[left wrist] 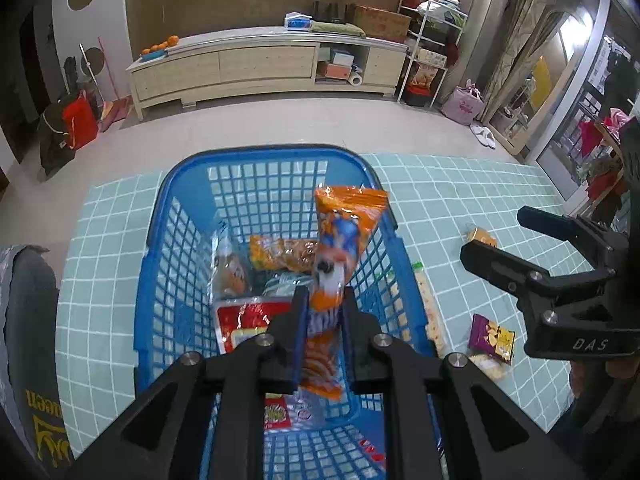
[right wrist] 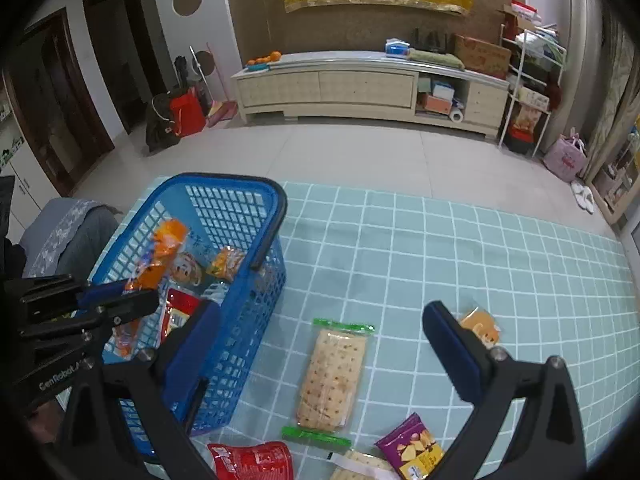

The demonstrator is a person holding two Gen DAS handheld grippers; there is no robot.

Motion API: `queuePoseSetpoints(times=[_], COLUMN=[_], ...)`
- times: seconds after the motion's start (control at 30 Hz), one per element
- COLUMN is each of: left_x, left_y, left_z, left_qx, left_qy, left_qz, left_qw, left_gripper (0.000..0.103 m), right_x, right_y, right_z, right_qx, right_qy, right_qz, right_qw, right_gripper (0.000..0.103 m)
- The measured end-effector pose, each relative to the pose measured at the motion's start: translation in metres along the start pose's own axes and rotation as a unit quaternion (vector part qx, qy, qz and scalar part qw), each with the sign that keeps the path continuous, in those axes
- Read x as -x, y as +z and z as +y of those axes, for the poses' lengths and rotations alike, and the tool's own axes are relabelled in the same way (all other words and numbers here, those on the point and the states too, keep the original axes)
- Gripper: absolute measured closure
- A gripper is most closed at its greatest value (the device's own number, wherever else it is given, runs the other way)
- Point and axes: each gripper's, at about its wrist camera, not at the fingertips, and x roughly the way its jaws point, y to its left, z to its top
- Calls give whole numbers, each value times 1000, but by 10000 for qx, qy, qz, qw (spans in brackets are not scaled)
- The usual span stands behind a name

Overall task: Organize snacks
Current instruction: 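Carry the sausage stick and chips pouch over the blue basket and release both inside, then move both open grippers back over the remaining snacks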

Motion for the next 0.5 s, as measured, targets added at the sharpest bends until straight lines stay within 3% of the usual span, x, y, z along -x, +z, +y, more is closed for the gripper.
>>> queuePoseSetpoints(times=[0.07, 0.1, 0.13, 0.23, 0.5], left_x=[-1, -1, 0, 9, 38], left_y=[0, 0, 0, -3, -15], left_z=[-3, -4, -7, -13, -27], left_qx=[-54, -82, -158, -259, -312], left_qy=[53, 34, -5, 62, 36], left_qz=[5, 1, -26, -186, -370], left_qw=[10000, 10000, 9999, 9995, 9988], left_gripper=[82, 65, 54, 44, 38], right_x=[1, 2, 3, 13, 50], right_y=[1, 1, 1, -2, -14], right_z=[-3, -4, -6, -12, -23], right_qx=[-16, -37, -56, -99, -143], right_qy=[-23, -18, -16, -32, -157], right_qz=[-61, -62, -76, -144, -258], right_qw=[10000, 10000, 10000, 9998, 9994], right_gripper=[1, 1, 1, 1, 1])
